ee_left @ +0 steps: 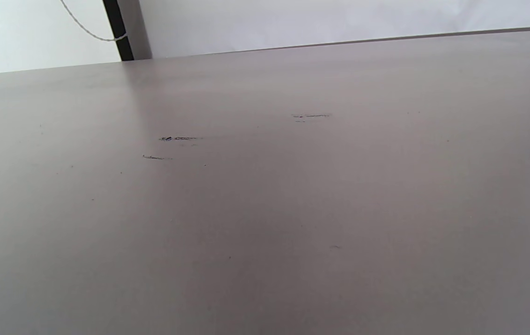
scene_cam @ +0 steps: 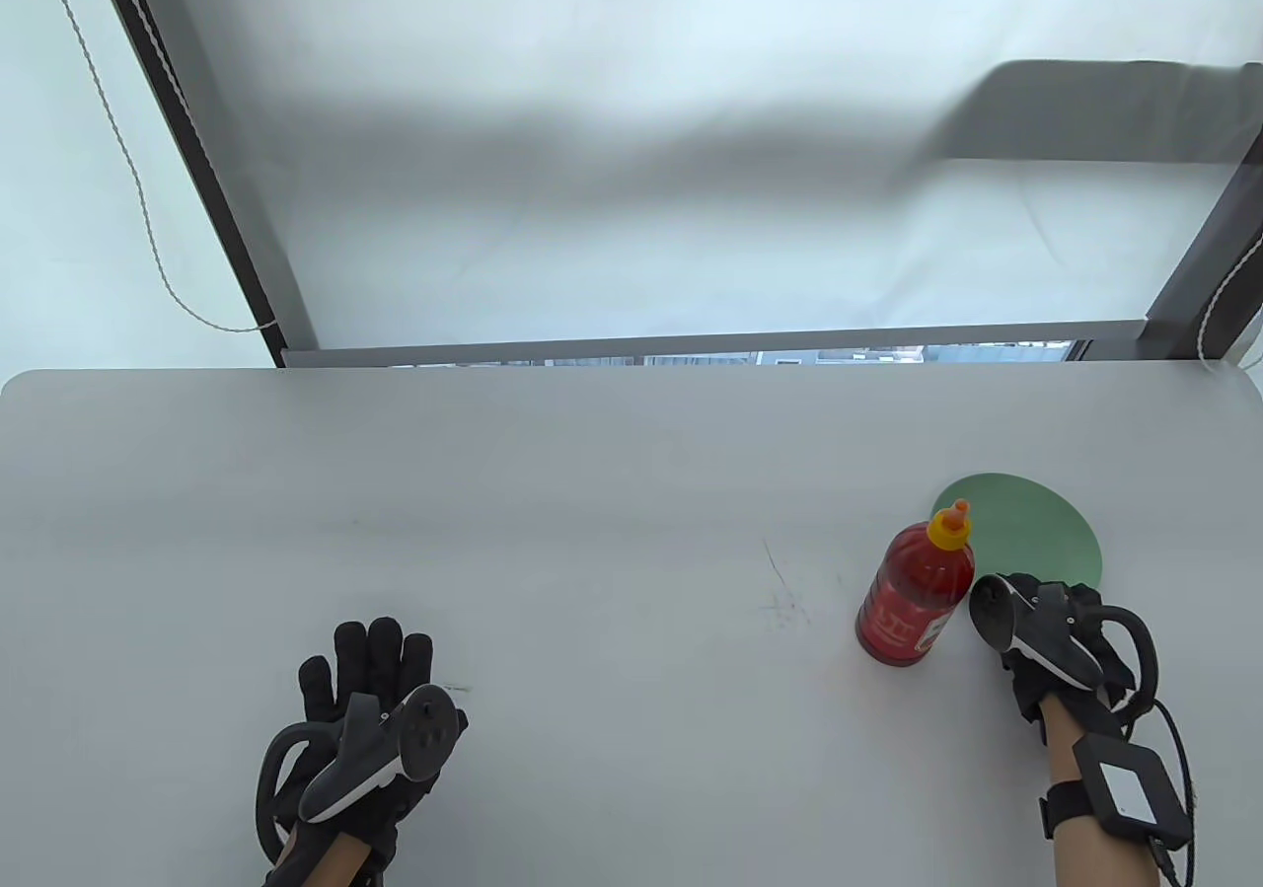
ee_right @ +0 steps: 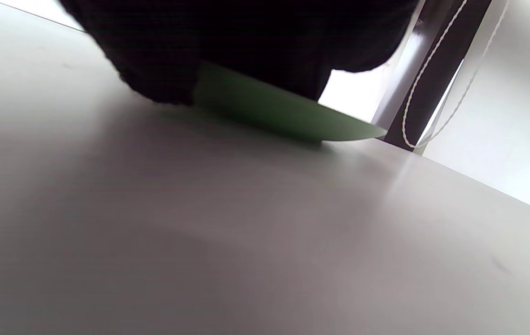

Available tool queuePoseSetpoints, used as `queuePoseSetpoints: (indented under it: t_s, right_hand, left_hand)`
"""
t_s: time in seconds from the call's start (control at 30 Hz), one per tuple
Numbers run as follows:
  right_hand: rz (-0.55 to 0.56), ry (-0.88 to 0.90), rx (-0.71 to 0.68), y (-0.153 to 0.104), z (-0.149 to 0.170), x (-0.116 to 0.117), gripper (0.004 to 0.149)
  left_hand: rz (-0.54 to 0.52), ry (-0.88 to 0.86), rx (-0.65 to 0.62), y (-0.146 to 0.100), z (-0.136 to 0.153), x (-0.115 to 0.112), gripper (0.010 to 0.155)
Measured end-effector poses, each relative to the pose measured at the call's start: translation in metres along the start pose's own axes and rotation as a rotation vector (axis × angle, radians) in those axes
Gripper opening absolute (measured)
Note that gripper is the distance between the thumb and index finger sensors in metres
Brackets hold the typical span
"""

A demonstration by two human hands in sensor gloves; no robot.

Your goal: Squeeze ketchup bottle to draw patterns on plate

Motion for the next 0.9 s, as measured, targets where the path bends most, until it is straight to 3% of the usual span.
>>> queuePoseSetpoints:
  t_s: [0.17, 0.43, 0.63, 0.9]
  right_hand:
    - [0.068, -0.089, -0.053, -0.005, -0.004, -0.008, 0.043]
    - [0.193, -0.106, -0.001, -0.022, 0.004, -0.036, 0.042]
    - [0.218, -0.082, 0.028, -0.047, 0.013, -0.054, 0.042]
    - [0.195, -0.036, 0.015, -0.103, 0.023, -0.086, 0.042]
  left_hand:
    - [-0.007, -0.005, 0.003, 0.000, 0.001, 0.000, 0.079]
    - [-0.004, -0.002, 0.026, -0.002, 0.003, 0.000, 0.079]
    - [-0.005, -0.003, 0.037, -0.003, 0.004, 0.001, 0.078]
    - [-0.020, -0.009, 0.045, -0.004, 0.006, 0.003, 0.078]
Point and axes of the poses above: the tracker on the back of each hand, its own z axis roughly to the little-finger side, its own y axis roughly from the wrist to the fingertips, x = y × z, the point moved 4 cm from there along y, roughly from the wrist to the fingertips, and after that the axes turned 8 degrees about -x, right-handed, at the moved point
